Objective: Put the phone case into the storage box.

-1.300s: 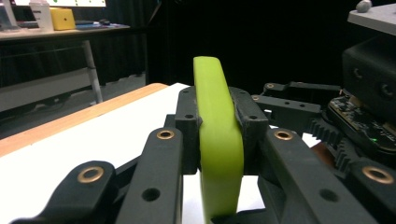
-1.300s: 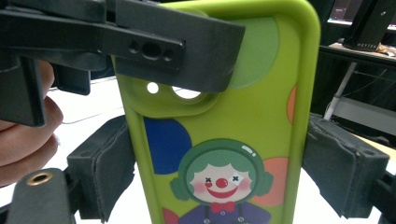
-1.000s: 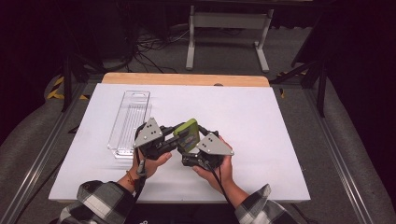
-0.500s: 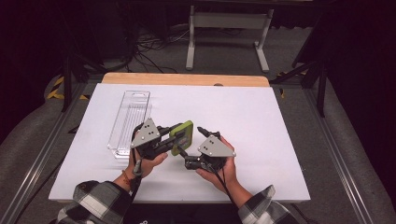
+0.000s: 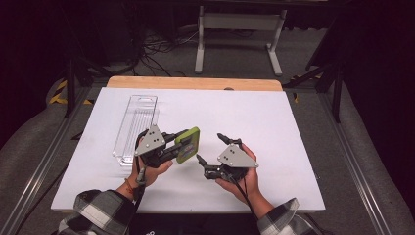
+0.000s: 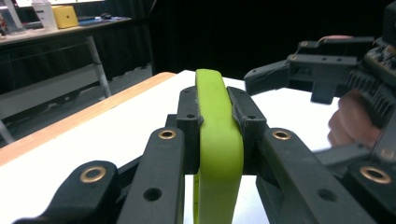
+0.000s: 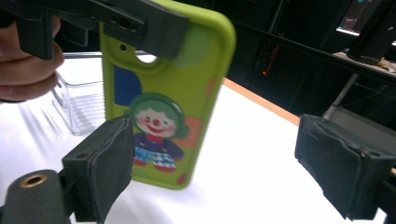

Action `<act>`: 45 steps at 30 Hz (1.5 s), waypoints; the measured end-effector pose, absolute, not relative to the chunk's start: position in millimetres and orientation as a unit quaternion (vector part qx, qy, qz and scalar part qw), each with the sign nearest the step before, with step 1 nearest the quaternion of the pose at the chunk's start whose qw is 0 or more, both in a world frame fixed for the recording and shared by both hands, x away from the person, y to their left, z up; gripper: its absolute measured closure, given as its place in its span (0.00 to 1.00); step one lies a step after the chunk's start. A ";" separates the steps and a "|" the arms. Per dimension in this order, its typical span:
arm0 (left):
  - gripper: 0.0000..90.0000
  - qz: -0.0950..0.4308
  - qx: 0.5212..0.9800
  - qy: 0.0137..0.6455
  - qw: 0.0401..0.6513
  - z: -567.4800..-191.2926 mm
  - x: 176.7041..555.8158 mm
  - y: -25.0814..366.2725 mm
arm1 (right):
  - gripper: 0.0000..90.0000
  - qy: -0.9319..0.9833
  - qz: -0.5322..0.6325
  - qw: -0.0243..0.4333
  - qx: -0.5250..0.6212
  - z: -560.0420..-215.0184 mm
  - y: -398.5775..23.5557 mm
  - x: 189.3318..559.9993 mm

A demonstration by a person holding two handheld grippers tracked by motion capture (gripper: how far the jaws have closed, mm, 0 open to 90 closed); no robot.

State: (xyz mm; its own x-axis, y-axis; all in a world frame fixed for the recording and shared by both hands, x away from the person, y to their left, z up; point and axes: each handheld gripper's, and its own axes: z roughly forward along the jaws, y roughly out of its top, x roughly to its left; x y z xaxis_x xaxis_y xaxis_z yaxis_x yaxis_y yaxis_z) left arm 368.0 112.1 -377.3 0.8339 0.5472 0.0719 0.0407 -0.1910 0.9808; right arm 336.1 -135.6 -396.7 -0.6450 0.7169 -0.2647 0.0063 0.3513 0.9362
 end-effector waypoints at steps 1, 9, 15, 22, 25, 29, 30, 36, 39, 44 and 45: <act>0.86 0.205 0.747 0.198 0.601 -377.5 367.7 113.4 | 0.14 0.745 0.516 0.344 0.244 -396.8 -137.0 335.6; 0.86 0.209 0.750 0.196 0.596 -376.4 368.4 118.5 | 0.09 0.759 0.499 0.340 0.245 -398.6 -150.1 332.5; 0.86 0.214 0.750 0.194 0.596 -375.4 368.0 122.0 | 0.08 0.758 0.503 0.335 0.247 -401.0 -158.0 329.2; 0.86 0.223 0.747 0.190 0.596 -372.4 368.9 126.6 | 0.08 0.750 0.500 0.340 0.269 -405.0 -168.7 325.9; 0.86 0.225 0.745 0.191 0.599 -371.6 368.5 127.8 | 0.08 0.750 0.495 0.346 0.268 -406.1 -172.1 323.4; 0.86 0.228 0.741 0.188 0.603 -369.4 368.2 130.7 | 0.08 0.753 0.486 0.351 0.270 -409.5 -177.3 321.9; 0.86 0.223 0.743 0.189 0.602 -368.9 367.6 131.5 | 0.08 0.754 0.484 0.352 0.270 -410.5 -178.8 321.1; 0.86 0.229 0.738 0.188 0.606 -366.1 367.7 136.0 | 0.08 0.756 0.479 0.356 0.269 -413.4 -184.5 318.0; 0.86 0.233 0.739 0.187 0.604 -365.1 367.3 137.4 | 0.08 0.759 0.478 0.351 0.269 -414.7 -186.6 318.1; 0.86 0.235 0.737 0.189 0.605 -362.2 367.8 142.7 | 0.08 0.760 0.475 0.351 0.270 -415.4 -188.7 317.2; 0.86 0.237 0.737 0.188 0.605 -361.4 368.1 143.7 | 0.08 0.759 0.475 0.354 0.270 -415.3 -189.2 316.9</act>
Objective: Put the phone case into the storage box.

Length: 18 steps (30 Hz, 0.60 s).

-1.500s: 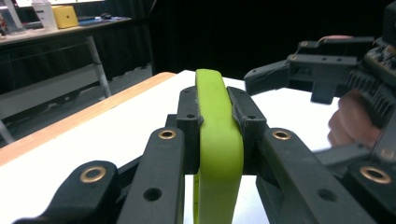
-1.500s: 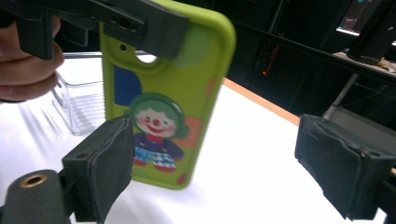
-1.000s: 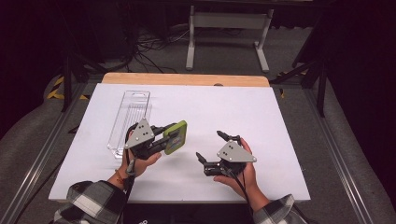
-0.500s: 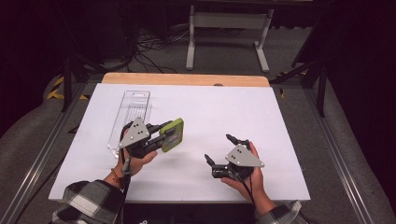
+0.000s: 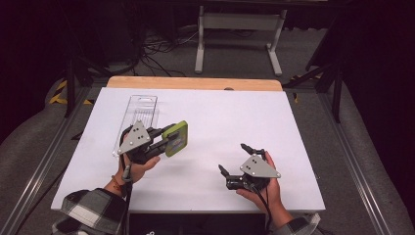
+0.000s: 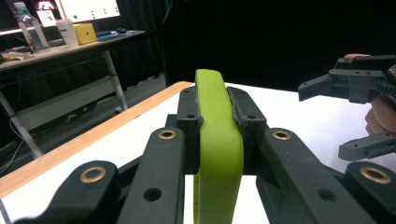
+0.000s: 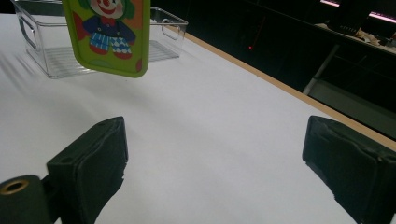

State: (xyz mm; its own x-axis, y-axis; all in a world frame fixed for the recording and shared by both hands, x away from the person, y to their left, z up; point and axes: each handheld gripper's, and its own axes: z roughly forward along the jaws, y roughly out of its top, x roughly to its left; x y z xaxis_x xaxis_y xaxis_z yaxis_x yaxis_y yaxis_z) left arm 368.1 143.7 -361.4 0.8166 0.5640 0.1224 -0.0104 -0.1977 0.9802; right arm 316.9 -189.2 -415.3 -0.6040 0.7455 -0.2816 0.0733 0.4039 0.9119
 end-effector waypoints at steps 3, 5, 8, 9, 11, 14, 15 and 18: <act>0.86 0.238 0.734 0.190 0.607 -360.4 367.7 145.5 | 0.08 0.756 0.479 0.358 0.267 -414.2 -190.7 315.7; 0.86 0.240 0.733 0.189 0.607 -359.3 368.2 147.5 | 0.08 0.757 0.478 0.357 0.268 -414.3 -191.1 316.1; 0.86 0.240 0.733 0.191 0.607 -358.5 367.9 149.1 | 0.08 0.759 0.475 0.357 0.266 -415.1 -190.6 316.7; 0.86 0.241 0.733 0.190 0.606 -357.8 368.1 150.1 | 0.08 0.760 0.473 0.358 0.265 -415.2 -190.3 316.7; 0.86 0.244 0.731 0.189 0.608 -357.4 368.2 150.6 | 0.08 0.762 0.471 0.358 0.263 -415.3 -190.2 316.7; 0.86 0.246 0.729 0.191 0.610 -355.6 368.5 153.6 | 0.08 0.763 0.470 0.358 0.262 -415.5 -189.9 316.8; 0.86 0.246 0.727 0.192 0.611 -355.5 368.4 154.1 | 0.08 0.763 0.471 0.358 0.262 -415.4 -189.9 316.8; 0.86 0.248 0.727 0.193 0.611 -354.2 368.4 156.3 | 0.08 0.761 0.471 0.360 0.263 -415.1 -190.3 316.9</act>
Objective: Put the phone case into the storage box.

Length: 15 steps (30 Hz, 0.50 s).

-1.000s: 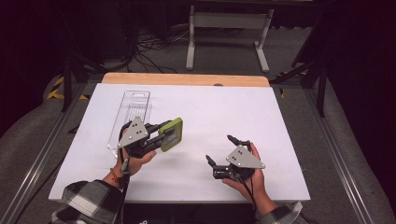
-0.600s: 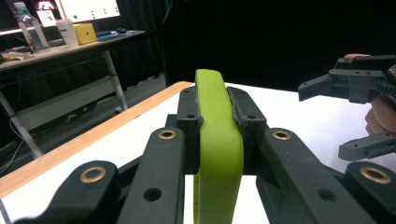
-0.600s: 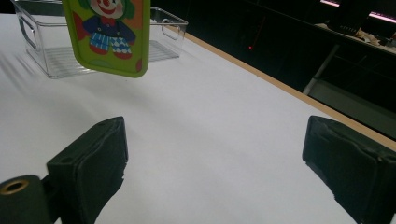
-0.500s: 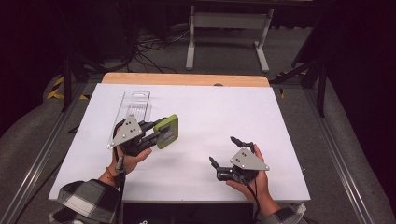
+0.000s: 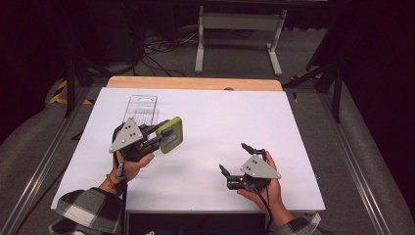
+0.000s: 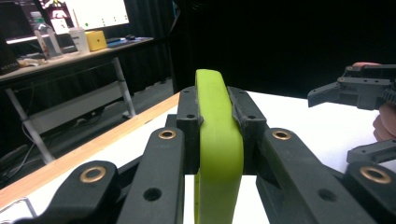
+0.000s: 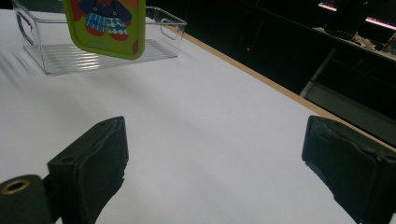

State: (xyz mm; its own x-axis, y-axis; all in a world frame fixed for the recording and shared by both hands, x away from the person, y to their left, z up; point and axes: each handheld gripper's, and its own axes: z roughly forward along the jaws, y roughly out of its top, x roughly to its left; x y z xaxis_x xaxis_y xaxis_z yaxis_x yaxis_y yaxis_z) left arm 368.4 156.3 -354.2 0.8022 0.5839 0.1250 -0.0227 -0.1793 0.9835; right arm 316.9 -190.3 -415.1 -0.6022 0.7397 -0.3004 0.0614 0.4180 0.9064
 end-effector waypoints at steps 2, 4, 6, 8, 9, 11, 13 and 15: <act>0.86 0.254 0.725 0.194 0.611 -352.7 368.8 159.0 | 0.08 0.761 0.471 0.360 0.264 -415.1 -190.5 317.0; 0.86 0.255 0.722 0.197 0.612 -352.2 369.1 160.8 | 0.08 0.761 0.471 0.360 0.263 -415.1 -190.5 317.0; 0.86 0.257 0.722 0.198 0.612 -351.3 369.9 163.3 | 0.08 0.761 0.471 0.360 0.263 -415.1 -190.3 316.9; 0.86 0.258 0.719 0.200 0.613 -351.4 370.1 163.7 | 0.08 0.762 0.471 0.359 0.262 -415.1 -190.3 316.9; 0.86 0.258 0.719 0.202 0.613 -350.8 370.5 165.6 | 0.08 0.762 0.471 0.360 0.262 -415.2 -190.1 317.0; 0.86 0.259 0.719 0.204 0.611 -350.4 371.0 167.6 | 0.08 0.762 0.471 0.360 0.262 -415.2 -190.2 317.0; 0.86 0.259 0.717 0.207 0.613 -350.4 371.4 168.8 | 0.08 0.762 0.470 0.361 0.261 -415.2 -190.2 316.9; 0.86 0.263 0.716 0.208 0.613 -349.9 372.3 171.1 | 0.08 0.763 0.470 0.360 0.261 -415.1 -190.4 317.0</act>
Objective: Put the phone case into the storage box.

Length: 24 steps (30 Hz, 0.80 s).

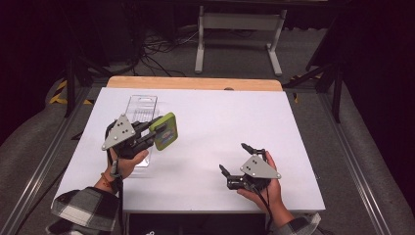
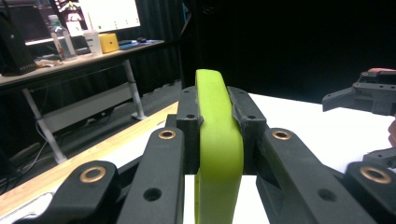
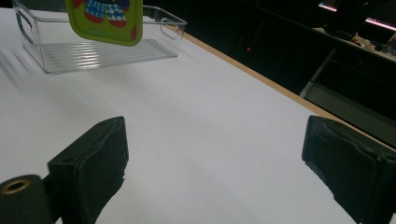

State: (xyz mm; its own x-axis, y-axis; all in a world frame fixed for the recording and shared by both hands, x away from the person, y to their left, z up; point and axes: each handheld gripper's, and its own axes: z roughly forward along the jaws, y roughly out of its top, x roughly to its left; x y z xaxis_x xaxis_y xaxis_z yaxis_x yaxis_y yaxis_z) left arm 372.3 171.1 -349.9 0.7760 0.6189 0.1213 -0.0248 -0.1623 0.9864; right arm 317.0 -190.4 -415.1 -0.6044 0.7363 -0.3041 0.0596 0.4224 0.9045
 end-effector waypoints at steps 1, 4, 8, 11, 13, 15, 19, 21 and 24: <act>0.86 0.261 0.715 0.209 0.614 -349.8 372.4 172.0 | 0.09 0.762 0.470 0.360 0.261 -415.0 -190.6 317.1; 0.86 0.264 0.712 0.211 0.615 -348.4 373.2 175.8 | 0.09 0.762 0.470 0.360 0.262 -415.2 -190.8 317.4; 0.86 0.269 0.709 0.214 0.616 -347.0 373.8 180.1 | 0.09 0.763 0.470 0.359 0.261 -415.4 -190.7 317.7; 0.86 0.270 0.707 0.217 0.616 -345.1 374.1 184.6 | 0.09 0.763 0.470 0.358 0.262 -415.4 -190.9 317.8; 0.86 0.273 0.706 0.218 0.616 -343.8 374.5 187.7 | 0.09 0.763 0.469 0.358 0.262 -415.5 -190.9 318.0; 0.86 0.273 0.704 0.222 0.616 -342.9 374.7 190.9 | 0.09 0.764 0.469 0.358 0.262 -415.6 -190.9 318.1; 0.86 0.279 0.703 0.225 0.615 -341.4 375.8 196.3 | 0.09 0.764 0.469 0.357 0.261 -415.7 -191.3 318.4; 0.86 0.280 0.703 0.226 0.614 -340.7 376.4 199.0 | 0.09 0.764 0.469 0.358 0.261 -415.6 -191.3 318.6; 0.86 0.280 0.703 0.229 0.613 -340.6 377.7 202.3 | 0.09 0.764 0.469 0.358 0.261 -415.8 -190.8 318.4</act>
State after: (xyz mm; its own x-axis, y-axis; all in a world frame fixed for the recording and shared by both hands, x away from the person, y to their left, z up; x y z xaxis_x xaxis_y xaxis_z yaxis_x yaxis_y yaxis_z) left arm 377.7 202.3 -340.6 0.7384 0.6647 0.1136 -0.0223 -0.1443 0.9893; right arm 318.4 -190.8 -415.8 -0.6085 0.7339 -0.3020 0.0627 0.4238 0.9036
